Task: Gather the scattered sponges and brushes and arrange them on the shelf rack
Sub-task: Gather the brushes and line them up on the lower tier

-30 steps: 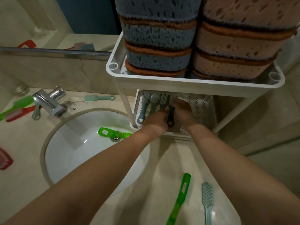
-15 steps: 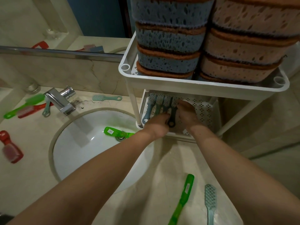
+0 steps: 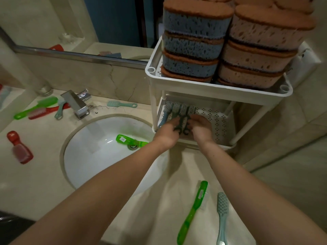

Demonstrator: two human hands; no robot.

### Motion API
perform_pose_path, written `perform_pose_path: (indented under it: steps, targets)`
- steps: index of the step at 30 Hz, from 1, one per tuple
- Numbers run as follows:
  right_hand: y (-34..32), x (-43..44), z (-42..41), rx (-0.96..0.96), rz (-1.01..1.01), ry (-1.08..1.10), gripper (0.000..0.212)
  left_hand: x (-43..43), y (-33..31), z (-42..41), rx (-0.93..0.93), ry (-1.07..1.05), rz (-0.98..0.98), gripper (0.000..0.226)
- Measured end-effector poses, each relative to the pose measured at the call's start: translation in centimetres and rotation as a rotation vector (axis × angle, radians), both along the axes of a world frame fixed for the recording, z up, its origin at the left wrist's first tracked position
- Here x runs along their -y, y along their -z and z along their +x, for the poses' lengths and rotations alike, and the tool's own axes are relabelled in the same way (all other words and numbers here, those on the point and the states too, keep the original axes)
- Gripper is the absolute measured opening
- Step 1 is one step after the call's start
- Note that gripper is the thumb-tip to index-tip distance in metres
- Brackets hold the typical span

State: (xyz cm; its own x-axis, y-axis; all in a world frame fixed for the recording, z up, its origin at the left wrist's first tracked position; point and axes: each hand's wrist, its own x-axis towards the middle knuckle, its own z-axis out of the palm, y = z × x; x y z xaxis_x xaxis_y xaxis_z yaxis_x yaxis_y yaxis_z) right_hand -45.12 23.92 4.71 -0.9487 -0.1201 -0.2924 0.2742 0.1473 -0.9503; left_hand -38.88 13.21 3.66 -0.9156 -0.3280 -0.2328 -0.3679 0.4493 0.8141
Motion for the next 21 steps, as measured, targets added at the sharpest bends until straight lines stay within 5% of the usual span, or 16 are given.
perform_pose_path:
  steps: [7,21]
  targets:
    - [-1.1,2.8,7.8,-0.049,-0.041,-0.132,0.02,1.7,-0.7,8.5,-0.272,-0.338,0.24,0.041]
    - [0.3,13.9,22.2,0.063,0.023,-0.717,0.021,10.5,0.3,27.0,-0.267,-0.845,0.242,0.039]
